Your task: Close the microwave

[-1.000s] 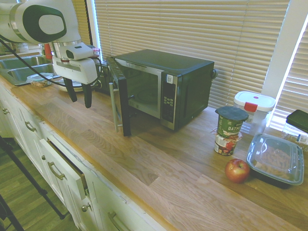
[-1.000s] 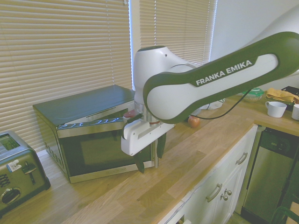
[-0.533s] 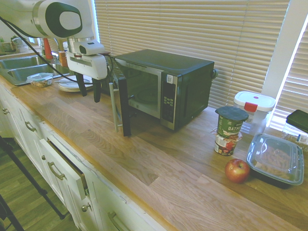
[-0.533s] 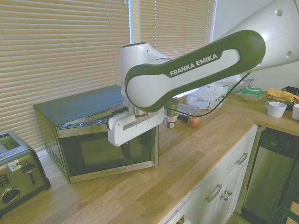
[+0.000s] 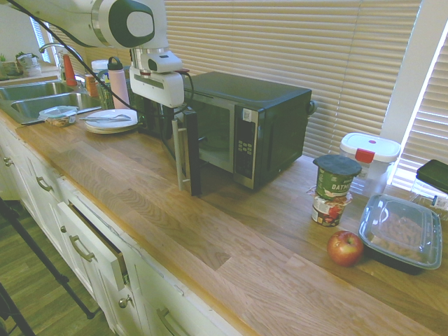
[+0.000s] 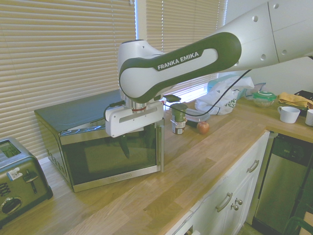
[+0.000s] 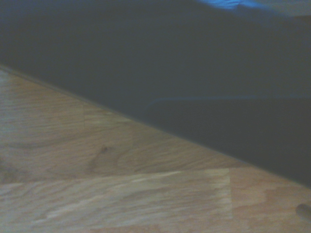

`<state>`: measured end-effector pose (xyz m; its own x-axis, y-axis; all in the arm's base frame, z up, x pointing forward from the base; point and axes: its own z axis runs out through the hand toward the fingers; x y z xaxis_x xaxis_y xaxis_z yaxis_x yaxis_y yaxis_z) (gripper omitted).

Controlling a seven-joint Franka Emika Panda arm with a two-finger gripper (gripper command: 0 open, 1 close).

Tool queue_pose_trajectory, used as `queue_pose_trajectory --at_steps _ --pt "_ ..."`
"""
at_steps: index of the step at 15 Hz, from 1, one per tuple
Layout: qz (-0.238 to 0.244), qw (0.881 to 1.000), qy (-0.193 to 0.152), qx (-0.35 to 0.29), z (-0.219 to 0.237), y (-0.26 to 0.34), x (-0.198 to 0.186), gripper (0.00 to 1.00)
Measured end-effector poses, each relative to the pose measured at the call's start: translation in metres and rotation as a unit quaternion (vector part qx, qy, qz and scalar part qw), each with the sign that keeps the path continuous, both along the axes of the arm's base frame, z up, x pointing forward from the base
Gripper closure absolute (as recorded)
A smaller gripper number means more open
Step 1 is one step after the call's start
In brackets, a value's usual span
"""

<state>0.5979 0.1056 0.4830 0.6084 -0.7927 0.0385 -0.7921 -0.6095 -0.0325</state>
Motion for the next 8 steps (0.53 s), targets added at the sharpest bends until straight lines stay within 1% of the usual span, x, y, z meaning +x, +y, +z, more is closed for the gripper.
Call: queue_pose_trajectory --at_steps 3,8 --pt "-0.013 1.0 -0.002 0.002 0.002 -0.011 0.018 0.0" --pt "-0.045 0.999 -0.01 0.001 0.005 -0.044 0.063 0.0"
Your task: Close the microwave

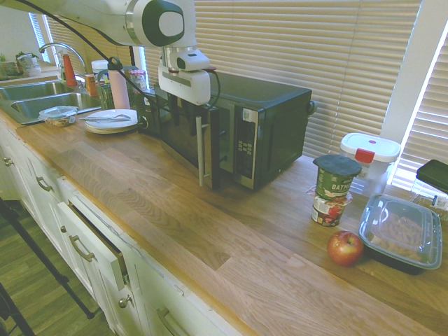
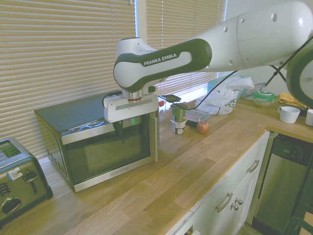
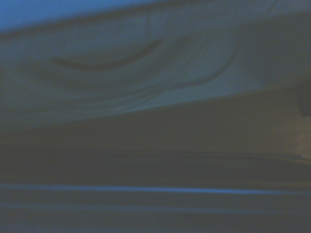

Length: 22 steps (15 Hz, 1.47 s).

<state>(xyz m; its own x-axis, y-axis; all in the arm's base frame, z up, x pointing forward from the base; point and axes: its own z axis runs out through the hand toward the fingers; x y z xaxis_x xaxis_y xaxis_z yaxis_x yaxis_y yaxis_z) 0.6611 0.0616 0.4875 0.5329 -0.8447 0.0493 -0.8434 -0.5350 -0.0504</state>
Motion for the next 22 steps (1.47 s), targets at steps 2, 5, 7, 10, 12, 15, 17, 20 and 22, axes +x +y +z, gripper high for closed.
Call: queue_pose_trajectory --at_steps 2,5,7,10,12,15,17,20,22 --pt "-0.006 1.0 -0.004 0.0 0.001 -0.006 0.015 0.0" --pt "-0.007 1.0 0.004 0.001 0.001 -0.007 0.025 0.0" --pt "-0.005 1.0 0.012 0.0 0.002 -0.007 0.03 0.0" --pt "-0.002 1.0 0.013 0.0 0.005 -0.008 0.038 0.0" --pt "0.0 1.0 0.018 0.001 0.006 -0.007 0.04 0.0" --pt "0.004 1.0 0.018 0.006 0.005 -0.007 0.04 0.0" --pt "0.006 1.0 0.015 0.008 -0.003 -0.011 0.037 0.0" --pt "0.019 1.0 0.018 0.016 -0.011 -0.015 0.016 0.0" --pt "0.028 0.999 0.019 0.02 -0.01 -0.016 -0.004 0.0"
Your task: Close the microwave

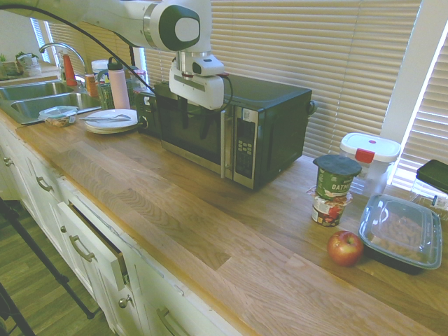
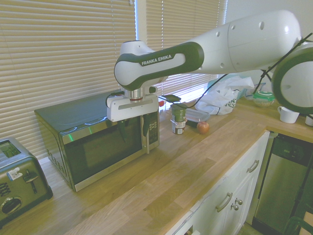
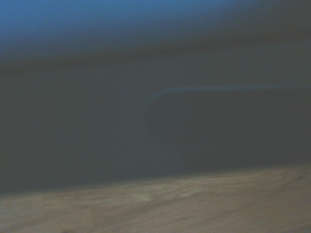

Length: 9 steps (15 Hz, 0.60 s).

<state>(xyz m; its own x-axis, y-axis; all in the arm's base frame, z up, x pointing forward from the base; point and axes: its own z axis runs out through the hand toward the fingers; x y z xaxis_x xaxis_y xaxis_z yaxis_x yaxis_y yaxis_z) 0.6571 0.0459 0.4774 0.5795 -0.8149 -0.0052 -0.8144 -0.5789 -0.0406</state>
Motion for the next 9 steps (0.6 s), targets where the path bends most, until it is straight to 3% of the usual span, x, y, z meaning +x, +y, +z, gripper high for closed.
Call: queue_pose_trajectory --at_steps 9 --pt "0.029 0.999 0.005 0.015 -0.025 -0.026 -0.084 0.0"
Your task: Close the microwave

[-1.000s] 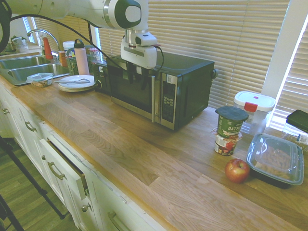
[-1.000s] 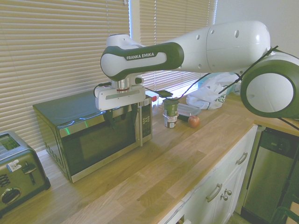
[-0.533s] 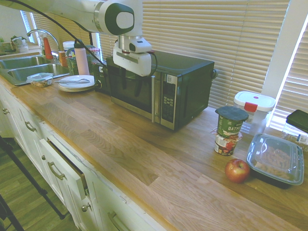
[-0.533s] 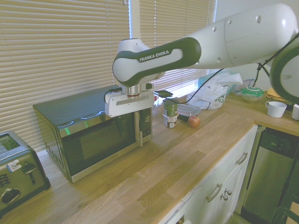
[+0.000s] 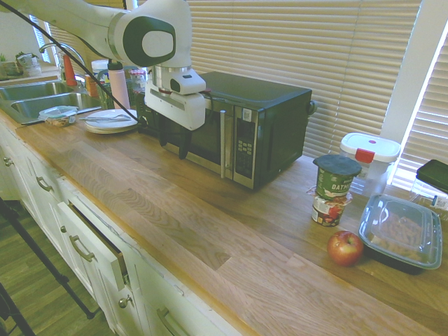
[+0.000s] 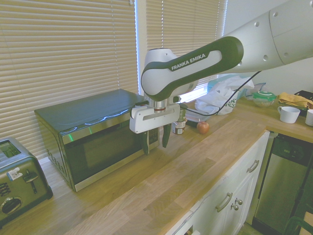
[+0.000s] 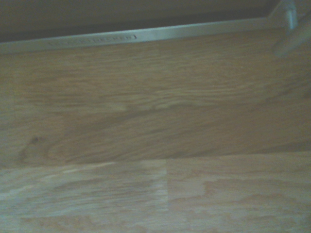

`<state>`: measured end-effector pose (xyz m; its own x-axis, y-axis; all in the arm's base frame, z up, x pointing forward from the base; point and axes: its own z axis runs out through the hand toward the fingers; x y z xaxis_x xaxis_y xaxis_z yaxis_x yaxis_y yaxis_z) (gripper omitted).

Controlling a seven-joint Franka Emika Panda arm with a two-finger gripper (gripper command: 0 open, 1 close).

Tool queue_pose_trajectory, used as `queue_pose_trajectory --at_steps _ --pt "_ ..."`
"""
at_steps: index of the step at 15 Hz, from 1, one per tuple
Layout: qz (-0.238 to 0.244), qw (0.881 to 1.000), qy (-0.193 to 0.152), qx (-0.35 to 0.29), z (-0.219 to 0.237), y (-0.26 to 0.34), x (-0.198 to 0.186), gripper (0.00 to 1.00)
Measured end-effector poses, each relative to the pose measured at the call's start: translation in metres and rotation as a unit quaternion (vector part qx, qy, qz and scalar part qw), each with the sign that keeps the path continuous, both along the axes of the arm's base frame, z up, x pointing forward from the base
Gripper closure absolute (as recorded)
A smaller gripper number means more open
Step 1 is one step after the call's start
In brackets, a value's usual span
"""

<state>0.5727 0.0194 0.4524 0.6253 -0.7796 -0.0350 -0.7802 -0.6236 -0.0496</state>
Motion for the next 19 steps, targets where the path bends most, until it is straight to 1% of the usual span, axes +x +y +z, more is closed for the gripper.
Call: queue_pose_trajectory --at_steps 4,11,14,17,19 --pt "0.003 1.0 0.002 0.004 -0.017 -0.015 -0.017 0.0" --pt "0.002 1.0 0.007 0.011 -0.047 -0.035 -0.033 0.0" --pt "0.001 1.0 0.006 0.011 -0.057 -0.042 -0.055 0.0" --pt "0.004 1.0 0.012 0.012 -0.063 -0.05 -0.081 0.0" --pt "0.006 1.0 0.009 0.012 -0.062 -0.05 -0.092 0.0"
